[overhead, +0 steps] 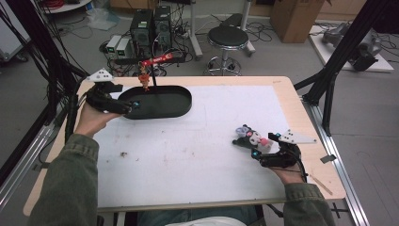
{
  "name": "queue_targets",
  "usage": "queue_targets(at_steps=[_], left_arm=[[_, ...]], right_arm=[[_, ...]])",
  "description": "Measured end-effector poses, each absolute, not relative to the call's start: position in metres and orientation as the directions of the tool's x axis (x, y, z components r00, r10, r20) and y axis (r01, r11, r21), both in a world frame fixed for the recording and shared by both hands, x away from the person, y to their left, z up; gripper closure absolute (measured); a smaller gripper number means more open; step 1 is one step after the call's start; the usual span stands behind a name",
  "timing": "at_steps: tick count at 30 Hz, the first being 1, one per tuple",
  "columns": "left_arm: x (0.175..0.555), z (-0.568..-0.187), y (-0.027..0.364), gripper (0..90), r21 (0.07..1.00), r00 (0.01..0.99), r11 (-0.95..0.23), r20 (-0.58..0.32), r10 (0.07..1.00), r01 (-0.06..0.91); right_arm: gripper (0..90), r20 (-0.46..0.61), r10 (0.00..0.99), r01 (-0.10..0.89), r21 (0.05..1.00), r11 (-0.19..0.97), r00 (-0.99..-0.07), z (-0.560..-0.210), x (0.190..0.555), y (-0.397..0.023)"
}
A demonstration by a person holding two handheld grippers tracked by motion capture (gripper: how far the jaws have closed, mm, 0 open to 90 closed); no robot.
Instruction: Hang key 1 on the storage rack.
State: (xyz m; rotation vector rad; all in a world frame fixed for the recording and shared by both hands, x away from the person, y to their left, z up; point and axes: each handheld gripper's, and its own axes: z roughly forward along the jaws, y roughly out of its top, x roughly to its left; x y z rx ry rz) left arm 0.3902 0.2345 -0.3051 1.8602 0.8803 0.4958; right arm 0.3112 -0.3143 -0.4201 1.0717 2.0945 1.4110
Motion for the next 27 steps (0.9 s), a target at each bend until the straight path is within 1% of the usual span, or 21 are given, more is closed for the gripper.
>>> queue_targets(at_steps=[4, 13, 20, 27], left_arm=[[0.382, -0.322, 0.236, 1.7, 0.896, 0.646, -0.247, -0.055, 0.762, 0.369], [0.366, -0.339, 0.243, 1.7, 0.899, 0.627, -0.233, -0.057, 0.777, 0.37], [0.349, -0.353, 0.257, 1.7, 0.908, 0.591, -0.182, -0.085, 0.802, 0.377], [0.335, -0.367, 0.27, 1.7, 0.928, 0.569, -0.143, -0.085, 0.818, 0.344]], right_arm=[[0.7, 0.084, 0.772, 0.369, 0.907, 0.203, -0.63, -0.419, 0.31, -0.313], [0.7, 0.085, 0.774, 0.371, 0.906, 0.201, -0.627, -0.42, 0.31, -0.313], [0.7, 0.085, 0.767, 0.368, 0.907, 0.205, -0.636, -0.419, 0.312, -0.311], [0.7, 0.087, 0.767, 0.368, 0.907, 0.203, -0.636, -0.419, 0.313, -0.31]])
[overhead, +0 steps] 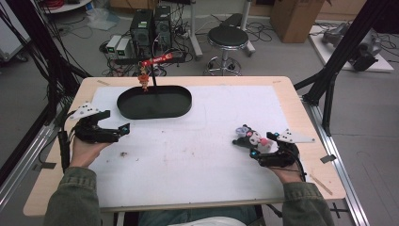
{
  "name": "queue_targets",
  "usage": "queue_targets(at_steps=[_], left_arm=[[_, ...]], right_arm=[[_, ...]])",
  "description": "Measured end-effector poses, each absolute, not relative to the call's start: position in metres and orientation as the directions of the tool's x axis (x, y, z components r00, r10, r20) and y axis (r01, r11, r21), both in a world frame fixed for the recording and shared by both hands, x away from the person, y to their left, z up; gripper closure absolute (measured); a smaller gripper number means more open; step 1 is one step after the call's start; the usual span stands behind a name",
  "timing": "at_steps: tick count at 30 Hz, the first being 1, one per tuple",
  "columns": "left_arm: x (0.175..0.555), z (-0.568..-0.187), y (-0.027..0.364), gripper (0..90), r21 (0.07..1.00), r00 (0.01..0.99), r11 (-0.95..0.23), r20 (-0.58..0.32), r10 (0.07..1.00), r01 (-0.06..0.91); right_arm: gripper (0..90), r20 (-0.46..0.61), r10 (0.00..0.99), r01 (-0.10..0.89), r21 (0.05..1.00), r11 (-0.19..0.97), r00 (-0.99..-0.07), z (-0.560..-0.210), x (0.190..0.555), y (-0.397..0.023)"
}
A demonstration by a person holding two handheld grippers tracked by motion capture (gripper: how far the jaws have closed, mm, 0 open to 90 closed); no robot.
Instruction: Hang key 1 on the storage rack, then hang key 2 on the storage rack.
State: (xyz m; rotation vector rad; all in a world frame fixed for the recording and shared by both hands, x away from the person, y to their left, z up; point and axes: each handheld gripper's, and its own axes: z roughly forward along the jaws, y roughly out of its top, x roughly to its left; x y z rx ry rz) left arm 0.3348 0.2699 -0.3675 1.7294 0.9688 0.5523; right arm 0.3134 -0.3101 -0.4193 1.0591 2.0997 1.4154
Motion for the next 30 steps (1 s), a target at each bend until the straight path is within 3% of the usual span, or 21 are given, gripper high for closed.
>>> queue_targets(at_steps=[30], left_arm=[[0.299, -0.404, 0.277, 1.7, 0.915, 0.535, -0.142, -0.091, 0.84, 0.379]], right_arm=[[0.7, 0.083, 0.766, 0.368, 0.906, 0.208, -0.637, -0.419, 0.315, -0.309]])
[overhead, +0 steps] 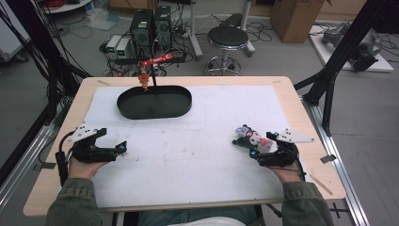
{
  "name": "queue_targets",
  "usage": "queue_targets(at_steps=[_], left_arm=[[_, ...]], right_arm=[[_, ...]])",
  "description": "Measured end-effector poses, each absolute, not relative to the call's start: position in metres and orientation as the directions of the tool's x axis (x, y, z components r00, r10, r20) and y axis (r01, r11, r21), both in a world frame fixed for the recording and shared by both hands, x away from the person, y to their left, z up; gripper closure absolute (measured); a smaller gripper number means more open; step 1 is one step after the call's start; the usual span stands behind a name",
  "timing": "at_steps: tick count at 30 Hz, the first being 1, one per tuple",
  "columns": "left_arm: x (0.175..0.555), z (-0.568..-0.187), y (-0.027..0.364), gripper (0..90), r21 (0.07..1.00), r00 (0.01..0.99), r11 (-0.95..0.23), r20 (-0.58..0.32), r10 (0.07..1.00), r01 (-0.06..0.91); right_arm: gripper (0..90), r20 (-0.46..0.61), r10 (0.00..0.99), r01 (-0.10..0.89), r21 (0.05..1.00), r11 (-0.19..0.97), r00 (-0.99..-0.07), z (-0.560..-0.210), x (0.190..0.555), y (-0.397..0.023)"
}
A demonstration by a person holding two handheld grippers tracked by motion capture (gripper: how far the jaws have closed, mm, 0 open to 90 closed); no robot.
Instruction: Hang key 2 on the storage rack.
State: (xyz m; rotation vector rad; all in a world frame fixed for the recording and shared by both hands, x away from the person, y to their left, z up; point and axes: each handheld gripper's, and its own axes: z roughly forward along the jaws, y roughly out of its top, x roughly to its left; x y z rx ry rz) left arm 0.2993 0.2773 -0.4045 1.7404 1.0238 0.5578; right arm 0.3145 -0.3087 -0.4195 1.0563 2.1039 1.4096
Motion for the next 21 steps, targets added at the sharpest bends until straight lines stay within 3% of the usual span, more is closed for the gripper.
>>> queue_targets(at_steps=[15, 21], left_arm=[[0.284, -0.414, 0.282, 1.7, 0.901, 0.524, -0.157, -0.087, 0.847, 0.404], [0.282, -0.414, 0.284, 1.7, 0.901, 0.52, -0.151, -0.091, 0.849, 0.406]], right_arm=[[0.7, -0.033, 0.754, 0.359, 0.865, 0.351, -0.656, -0.409, 0.332, -0.289], [0.7, -0.042, 0.751, 0.417, 0.811, 0.411, -0.659, -0.403, 0.353, -0.291]])
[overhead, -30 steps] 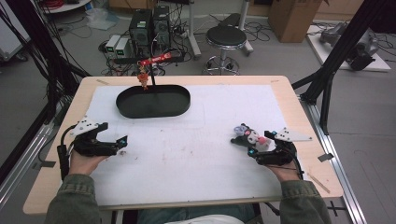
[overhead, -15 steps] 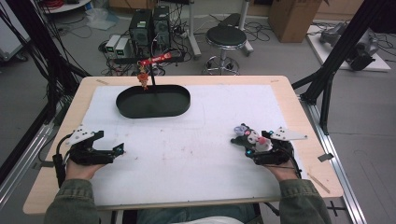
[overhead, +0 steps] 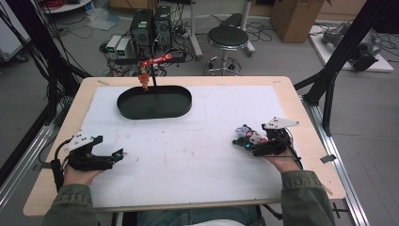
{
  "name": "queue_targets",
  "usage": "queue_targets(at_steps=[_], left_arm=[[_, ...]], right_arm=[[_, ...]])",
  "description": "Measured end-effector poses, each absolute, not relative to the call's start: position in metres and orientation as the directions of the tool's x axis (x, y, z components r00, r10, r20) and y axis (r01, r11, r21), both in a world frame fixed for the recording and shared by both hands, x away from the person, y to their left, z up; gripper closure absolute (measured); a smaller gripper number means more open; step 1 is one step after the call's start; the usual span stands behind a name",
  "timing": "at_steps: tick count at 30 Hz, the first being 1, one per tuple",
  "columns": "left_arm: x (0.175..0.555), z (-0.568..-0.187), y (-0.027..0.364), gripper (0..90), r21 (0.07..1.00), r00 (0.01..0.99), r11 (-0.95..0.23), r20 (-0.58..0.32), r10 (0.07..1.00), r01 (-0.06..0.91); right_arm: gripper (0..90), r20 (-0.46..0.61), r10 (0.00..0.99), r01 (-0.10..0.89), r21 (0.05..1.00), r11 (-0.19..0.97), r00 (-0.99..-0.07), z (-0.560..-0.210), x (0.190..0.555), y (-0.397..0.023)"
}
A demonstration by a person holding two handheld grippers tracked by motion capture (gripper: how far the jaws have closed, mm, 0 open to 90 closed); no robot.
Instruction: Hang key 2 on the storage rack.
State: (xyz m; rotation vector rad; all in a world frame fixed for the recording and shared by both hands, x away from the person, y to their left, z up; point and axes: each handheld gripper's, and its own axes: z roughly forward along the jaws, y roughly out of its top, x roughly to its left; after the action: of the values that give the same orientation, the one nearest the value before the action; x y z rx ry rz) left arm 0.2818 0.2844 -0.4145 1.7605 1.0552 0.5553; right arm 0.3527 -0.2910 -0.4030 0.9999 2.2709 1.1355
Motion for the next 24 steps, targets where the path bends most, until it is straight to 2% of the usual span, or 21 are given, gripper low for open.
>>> queue_targets(at_steps=[9, 16, 20, 21, 22, 23, 24], left_arm=[[0.283, -0.417, 0.285, 1.7, 0.896, 0.524, -0.16, -0.091, 0.847, 0.414], [0.284, -0.418, 0.286, 1.7, 0.897, 0.523, -0.152, -0.099, 0.847, 0.415], [0.285, -0.418, 0.286, 1.7, 0.899, 0.528, -0.154, -0.097, 0.844, 0.411], [0.285, -0.418, 0.286, 1.7, 0.899, 0.528, -0.153, -0.098, 0.844, 0.411], [0.286, -0.418, 0.285, 1.7, 0.9, 0.526, -0.148, -0.101, 0.844, 0.411], [0.286, -0.418, 0.285, 1.7, 0.9, 0.527, -0.148, -0.101, 0.844, 0.411], [0.286, -0.418, 0.285, 1.7, 0.899, 0.53, -0.154, -0.097, 0.842, 0.41]], right_arm=[[0.7, 0.002, 0.706, 0.525, 0.671, 0.524, -0.708, -0.407, 0.373, -0.294], [1.5, -0.06, 0.69, 0.512, 0.625, 0.589, -0.721, -0.413, 0.375, -0.289], [7.9, -0.09, 0.683, 0.522, 0.576, 0.629, -0.724, -0.417, 0.373, -0.286], [19.1, -0.106, 0.668, 0.521, 0.541, 0.66, -0.737, -0.418, 0.371, -0.283], [19.1, -0.106, 0.668, 0.521, 0.541, 0.66, -0.737, -0.418, 0.371, -0.283], [27.6, -0.151, 0.674, 0.518, 0.528, 0.673, -0.723, -0.418, 0.37, -0.281], [27.6, -0.151, 0.674, 0.518, 0.528, 0.673, -0.723, -0.418, 0.37, -0.281]])
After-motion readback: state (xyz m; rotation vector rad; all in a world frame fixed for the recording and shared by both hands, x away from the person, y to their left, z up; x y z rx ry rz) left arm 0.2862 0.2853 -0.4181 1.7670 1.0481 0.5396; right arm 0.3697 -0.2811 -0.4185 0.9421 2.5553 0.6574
